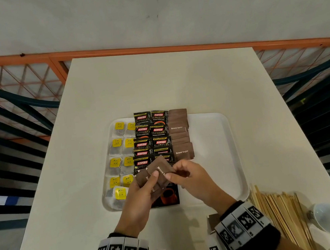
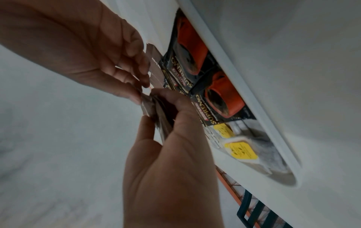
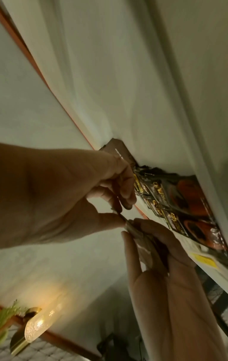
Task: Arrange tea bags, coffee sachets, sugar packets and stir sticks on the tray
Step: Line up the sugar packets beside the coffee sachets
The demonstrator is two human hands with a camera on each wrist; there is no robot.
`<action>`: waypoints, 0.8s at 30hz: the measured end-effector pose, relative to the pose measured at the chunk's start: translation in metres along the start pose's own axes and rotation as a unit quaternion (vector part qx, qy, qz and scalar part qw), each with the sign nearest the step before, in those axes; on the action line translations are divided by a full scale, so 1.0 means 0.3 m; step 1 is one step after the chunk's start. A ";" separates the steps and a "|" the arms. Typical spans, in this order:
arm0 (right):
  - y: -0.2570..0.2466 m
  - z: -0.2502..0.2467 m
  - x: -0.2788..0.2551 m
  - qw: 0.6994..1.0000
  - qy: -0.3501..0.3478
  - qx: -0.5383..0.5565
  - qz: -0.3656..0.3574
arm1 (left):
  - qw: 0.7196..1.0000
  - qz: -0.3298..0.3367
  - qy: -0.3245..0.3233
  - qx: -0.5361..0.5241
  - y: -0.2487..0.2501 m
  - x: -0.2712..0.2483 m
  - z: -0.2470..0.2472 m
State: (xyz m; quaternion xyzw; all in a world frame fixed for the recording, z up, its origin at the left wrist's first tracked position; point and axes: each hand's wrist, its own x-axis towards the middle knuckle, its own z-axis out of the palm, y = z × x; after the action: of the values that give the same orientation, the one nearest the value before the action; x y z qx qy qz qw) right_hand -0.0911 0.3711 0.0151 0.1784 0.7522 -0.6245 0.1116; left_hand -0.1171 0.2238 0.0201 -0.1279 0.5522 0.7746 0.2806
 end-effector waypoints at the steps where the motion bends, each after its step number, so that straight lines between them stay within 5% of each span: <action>1: 0.003 -0.003 0.001 1.000 0.005 0.011 0.002 | 1.000 -0.008 0.000 -0.002 -0.001 0.000 -0.001; 5: 0.003 -0.047 0.006 0.997 0.038 0.072 -0.003 | 0.998 -0.053 0.025 -0.031 -0.005 0.004 -0.017; 12: 0.049 -0.184 0.061 0.989 0.143 0.023 0.019 | 0.998 -0.046 0.024 0.018 -0.012 -0.006 -0.026; 24: 0.071 -0.177 0.150 0.980 0.178 -0.091 0.009 | 0.998 -0.023 0.022 0.060 -0.024 -0.012 -0.038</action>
State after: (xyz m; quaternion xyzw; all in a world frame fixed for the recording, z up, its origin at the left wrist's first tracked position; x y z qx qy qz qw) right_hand -0.1203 0.4322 -0.0114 0.2827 0.8118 -0.5109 -0.0021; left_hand -0.1114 0.2139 0.0121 -0.1405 0.6003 0.7308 0.2932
